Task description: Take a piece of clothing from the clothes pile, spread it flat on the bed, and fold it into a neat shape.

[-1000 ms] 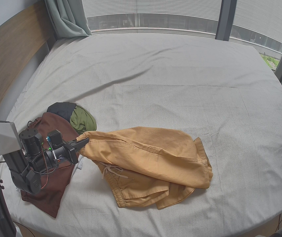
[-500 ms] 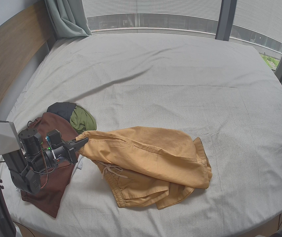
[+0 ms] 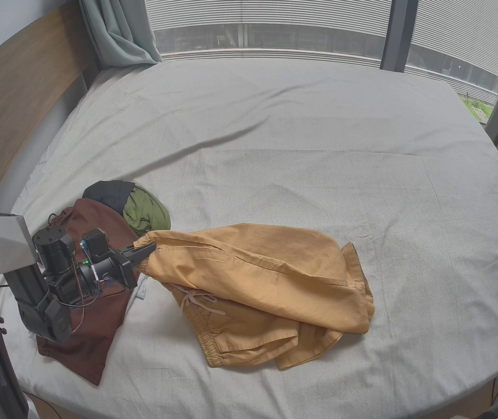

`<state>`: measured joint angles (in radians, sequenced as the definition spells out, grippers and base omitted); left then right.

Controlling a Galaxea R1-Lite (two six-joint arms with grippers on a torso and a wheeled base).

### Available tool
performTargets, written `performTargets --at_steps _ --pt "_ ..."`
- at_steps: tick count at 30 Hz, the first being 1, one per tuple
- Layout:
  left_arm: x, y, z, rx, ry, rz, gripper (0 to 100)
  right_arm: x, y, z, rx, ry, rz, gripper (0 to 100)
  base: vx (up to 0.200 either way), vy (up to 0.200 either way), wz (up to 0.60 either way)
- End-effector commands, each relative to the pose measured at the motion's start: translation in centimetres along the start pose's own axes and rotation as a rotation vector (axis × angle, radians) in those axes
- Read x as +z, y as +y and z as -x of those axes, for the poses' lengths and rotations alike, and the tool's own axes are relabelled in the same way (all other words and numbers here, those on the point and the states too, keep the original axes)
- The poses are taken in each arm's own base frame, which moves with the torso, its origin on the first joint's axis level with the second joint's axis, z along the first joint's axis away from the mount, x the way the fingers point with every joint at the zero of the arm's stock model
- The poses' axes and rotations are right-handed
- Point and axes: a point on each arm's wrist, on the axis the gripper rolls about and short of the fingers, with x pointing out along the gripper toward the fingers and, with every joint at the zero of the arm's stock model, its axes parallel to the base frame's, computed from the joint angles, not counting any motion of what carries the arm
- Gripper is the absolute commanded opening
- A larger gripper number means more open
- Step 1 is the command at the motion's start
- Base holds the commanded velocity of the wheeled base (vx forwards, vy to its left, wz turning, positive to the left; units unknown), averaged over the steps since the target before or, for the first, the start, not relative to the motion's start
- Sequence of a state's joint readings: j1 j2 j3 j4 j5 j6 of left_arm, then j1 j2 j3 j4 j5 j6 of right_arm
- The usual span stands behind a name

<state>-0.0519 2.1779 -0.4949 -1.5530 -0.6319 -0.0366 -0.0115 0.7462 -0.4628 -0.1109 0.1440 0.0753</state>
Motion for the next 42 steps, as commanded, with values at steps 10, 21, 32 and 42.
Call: performTargets --at_steps 10,21,32,42 --pt "0.3 -0.1 -0.1 -0.002 -0.011 -0.011 0 0.2 -0.1 -4.5 0.243 0.172 -0.042 100 0.000 0.000 0.00" --pt "0.0 -0.2 -0.4 -0.011 -0.003 -0.007 0 -0.2 -0.2 -7.9 0.334 0.235 -0.199 100 0.000 0.000 0.00" --pt "-0.3 0.1 -0.3 -0.005 0.002 -0.002 0 -1.3 -0.4 -10.8 0.432 0.298 -0.228 100 0.000 0.000 0.00" --pt "-0.5 0.0 -0.4 -0.008 0.010 0.001 0 -1.6 -0.6 -12.6 0.457 0.332 -0.306 100 0.000 0.000 0.00"
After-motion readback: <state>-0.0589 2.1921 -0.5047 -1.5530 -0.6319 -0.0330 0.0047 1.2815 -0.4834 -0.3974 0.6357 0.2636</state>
